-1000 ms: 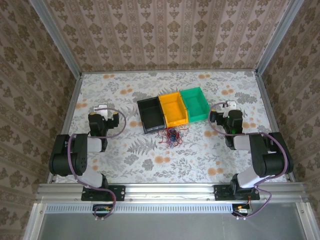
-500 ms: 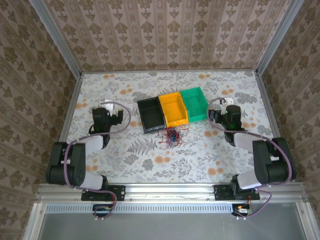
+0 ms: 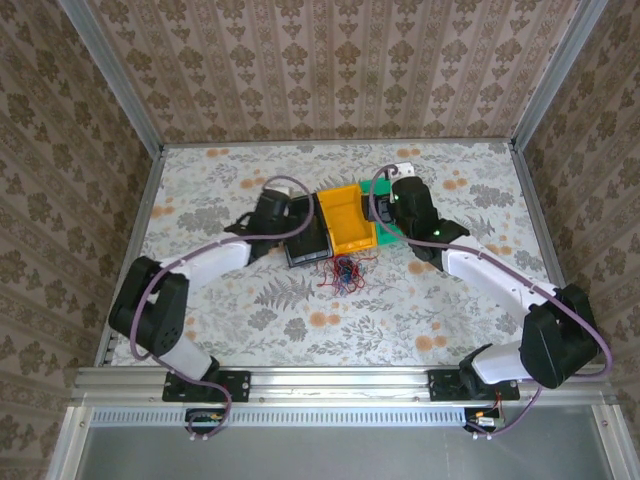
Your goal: Untangle the cables
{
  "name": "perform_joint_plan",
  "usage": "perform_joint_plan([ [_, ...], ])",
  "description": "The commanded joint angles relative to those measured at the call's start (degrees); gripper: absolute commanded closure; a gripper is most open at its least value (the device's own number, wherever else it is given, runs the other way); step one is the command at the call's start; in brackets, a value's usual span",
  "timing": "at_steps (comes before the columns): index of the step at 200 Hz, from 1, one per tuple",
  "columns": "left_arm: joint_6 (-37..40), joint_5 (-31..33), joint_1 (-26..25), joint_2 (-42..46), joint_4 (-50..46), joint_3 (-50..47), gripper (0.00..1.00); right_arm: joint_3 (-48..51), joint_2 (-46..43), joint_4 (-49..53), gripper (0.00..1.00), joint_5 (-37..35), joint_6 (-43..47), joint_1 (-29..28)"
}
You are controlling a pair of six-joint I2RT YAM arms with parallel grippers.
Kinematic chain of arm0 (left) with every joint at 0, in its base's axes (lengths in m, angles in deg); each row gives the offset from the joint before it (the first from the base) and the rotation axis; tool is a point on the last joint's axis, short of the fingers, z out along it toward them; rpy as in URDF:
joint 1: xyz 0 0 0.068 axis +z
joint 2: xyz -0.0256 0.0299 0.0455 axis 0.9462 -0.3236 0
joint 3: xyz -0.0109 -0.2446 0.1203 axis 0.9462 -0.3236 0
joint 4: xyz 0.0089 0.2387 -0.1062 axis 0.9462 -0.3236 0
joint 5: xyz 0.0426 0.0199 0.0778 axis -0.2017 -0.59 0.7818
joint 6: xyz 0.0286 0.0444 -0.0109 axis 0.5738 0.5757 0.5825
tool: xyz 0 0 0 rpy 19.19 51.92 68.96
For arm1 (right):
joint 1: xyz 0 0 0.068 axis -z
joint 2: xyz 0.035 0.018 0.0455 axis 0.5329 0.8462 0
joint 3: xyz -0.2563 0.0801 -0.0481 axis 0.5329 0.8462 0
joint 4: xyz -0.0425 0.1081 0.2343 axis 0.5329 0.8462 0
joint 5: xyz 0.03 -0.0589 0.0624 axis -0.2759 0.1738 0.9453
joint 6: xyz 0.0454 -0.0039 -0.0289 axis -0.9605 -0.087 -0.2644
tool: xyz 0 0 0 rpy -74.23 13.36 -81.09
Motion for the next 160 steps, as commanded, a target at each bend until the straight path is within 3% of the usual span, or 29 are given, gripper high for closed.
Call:
perform_joint_plan([
  [1, -6.04, 5.6, 1.22, -0.23, -11.16, 5.13, 0.01, -1.86, 0.21, 3.68, 0.1, -2.42, -2.3, -0.71],
  [21, -9.18, 4.18, 3.23, -0.72, -13.49, 4.89, 0.03, -1.56, 0.21, 4.05, 0.12, -2.86, -3.03, -0.82],
  [42, -10.79, 1.25, 4.73, -2.56, -12.81, 4.36, 0.12, -0.67, 0.21, 4.29, 0.16, -3.01, -3.76, -0.82],
  [71, -10.58, -2.98, 6.51, -7.93, -14.01, 8.72, 0.34, -0.45, -0.21, 5.41, 0.25, -2.6, -4.44, -0.9],
  [90, -12.45, -3.5, 7.9, -10.93, -16.79, 12.3, 0.57, -0.38, -0.32, 5.67, 0.27, -1.65, -4.99, -1.07],
  [111, -12.22, -3.38, 8.51, -13.76, -18.06, 15.89, 0.7, 0.02, -0.23, 5.88, 0.28, -0.34, -5.13, -1.35],
  [130, -10.26, -2.62, 9.33, -17.17, -20.46, 21.07, 0.77, 0.87, -0.05, 5.8, 0.28, 2.58, -4.51, -1.44],
  [160, -7.6, -2.79, 10.79, -23.65, -23.26, 30.96, 0.77, 2.52, -0.01, 6.42, 0.27, 7.66, -2.29, -1.62],
])
